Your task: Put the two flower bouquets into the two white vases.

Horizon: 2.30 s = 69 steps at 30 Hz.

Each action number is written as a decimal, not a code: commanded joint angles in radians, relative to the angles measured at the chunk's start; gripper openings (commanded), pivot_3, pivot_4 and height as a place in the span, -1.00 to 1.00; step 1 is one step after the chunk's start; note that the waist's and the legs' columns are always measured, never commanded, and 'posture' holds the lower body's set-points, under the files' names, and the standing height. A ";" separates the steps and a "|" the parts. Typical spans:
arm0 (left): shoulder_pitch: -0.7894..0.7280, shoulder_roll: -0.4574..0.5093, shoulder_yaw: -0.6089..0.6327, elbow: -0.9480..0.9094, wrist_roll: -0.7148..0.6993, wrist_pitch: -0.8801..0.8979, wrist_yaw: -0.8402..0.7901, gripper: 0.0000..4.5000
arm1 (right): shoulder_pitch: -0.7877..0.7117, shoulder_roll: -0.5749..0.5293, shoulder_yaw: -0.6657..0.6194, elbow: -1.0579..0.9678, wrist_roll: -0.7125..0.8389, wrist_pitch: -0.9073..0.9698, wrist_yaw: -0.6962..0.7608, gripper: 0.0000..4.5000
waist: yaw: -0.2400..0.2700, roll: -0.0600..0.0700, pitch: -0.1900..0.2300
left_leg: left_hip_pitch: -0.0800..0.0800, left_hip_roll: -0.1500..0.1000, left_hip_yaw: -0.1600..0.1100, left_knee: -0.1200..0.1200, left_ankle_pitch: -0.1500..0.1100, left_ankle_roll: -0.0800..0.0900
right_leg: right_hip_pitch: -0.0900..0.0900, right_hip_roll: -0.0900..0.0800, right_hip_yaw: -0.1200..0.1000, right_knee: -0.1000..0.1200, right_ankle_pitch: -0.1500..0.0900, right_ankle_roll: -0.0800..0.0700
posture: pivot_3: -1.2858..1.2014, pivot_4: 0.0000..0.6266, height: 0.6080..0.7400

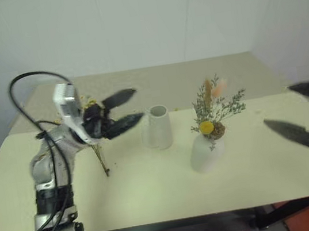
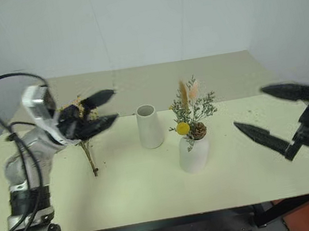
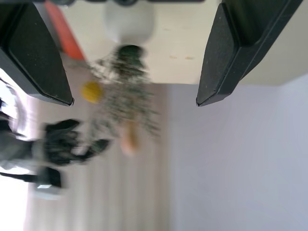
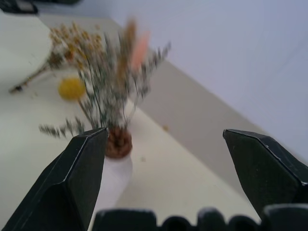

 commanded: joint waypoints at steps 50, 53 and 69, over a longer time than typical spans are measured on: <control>-0.243 -0.232 0.013 0.167 0.572 0.855 1.434 0.98 | -0.822 -0.127 0.882 0.188 -0.129 0.040 0.268 1.00 | 0.008 -0.002 0.000 | -0.011 -0.003 0.000 -0.001 0.001 -0.002 | -0.015 -0.002 0.000 0.003 0.006 -0.010 | 0.03 -0.52 1.00; -0.261 -0.241 0.008 0.251 0.611 0.785 1.440 0.98 | -0.820 -0.132 0.880 0.185 -0.138 0.042 0.274 1.00 | 0.008 -0.002 0.000 | -0.011 -0.003 0.000 -0.001 0.001 -0.002 | -0.015 -0.002 0.000 0.004 0.006 -0.010 | 0.03 -0.52 1.00; -0.299 -0.275 0.038 0.420 0.667 0.671 1.418 -0.82 | -0.802 -0.134 0.872 0.177 -0.157 0.038 0.276 1.00 | 0.008 -0.002 0.000 | -0.011 -0.005 0.000 0.000 0.001 -0.002 | -0.015 -0.005 -0.001 0.003 0.007 -0.008 | 0.03 -0.52 1.00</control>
